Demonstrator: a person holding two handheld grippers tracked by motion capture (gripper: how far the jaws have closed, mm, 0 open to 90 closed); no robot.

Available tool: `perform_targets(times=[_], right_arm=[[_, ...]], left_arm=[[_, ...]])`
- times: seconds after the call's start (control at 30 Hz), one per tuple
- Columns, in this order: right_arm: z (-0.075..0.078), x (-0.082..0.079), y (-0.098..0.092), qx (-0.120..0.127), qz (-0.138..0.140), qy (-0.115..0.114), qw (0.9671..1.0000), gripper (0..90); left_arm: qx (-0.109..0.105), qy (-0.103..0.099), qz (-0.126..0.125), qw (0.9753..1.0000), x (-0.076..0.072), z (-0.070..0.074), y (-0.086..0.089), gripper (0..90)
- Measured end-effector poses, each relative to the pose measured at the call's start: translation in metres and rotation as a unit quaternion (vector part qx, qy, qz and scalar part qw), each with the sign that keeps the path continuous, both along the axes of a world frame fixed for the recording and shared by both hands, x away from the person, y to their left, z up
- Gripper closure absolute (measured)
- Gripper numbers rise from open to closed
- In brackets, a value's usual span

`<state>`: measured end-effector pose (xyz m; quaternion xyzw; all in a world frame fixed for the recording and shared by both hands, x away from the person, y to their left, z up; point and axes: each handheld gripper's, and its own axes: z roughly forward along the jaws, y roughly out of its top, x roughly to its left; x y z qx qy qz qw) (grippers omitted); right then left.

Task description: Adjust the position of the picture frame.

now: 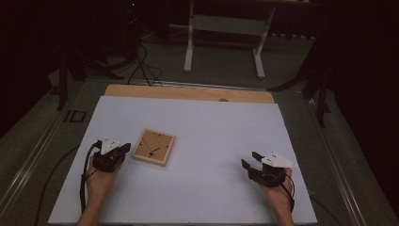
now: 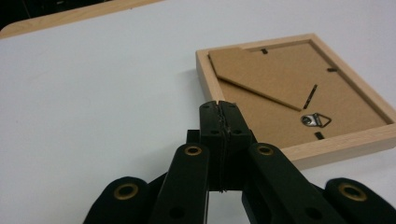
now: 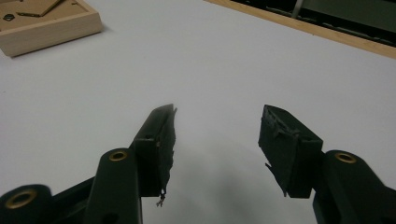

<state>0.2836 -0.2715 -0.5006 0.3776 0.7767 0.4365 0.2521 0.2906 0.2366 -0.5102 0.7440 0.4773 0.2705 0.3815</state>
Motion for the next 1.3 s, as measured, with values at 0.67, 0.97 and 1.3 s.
perform_targets(times=[0.67,0.97,1.3], right_arm=[[0.0,0.0,0.0,0.0,0.002,-0.001,1.0,42.1],[0.0,0.0,0.0,0.0,0.002,0.0,1.0,42.1],[0.0,0.0,0.0,0.0,0.004,0.0,1.0,42.0]], left_arm=[[0.039,0.023,-0.006,0.9989,0.01,-0.013,-0.006,89.4],[0.055,0.027,-0.012,0.9981,0.01,-0.015,-0.011,89.4],[0.058,0.03,-0.019,0.9977,0.008,-0.016,-0.013,89.5]])
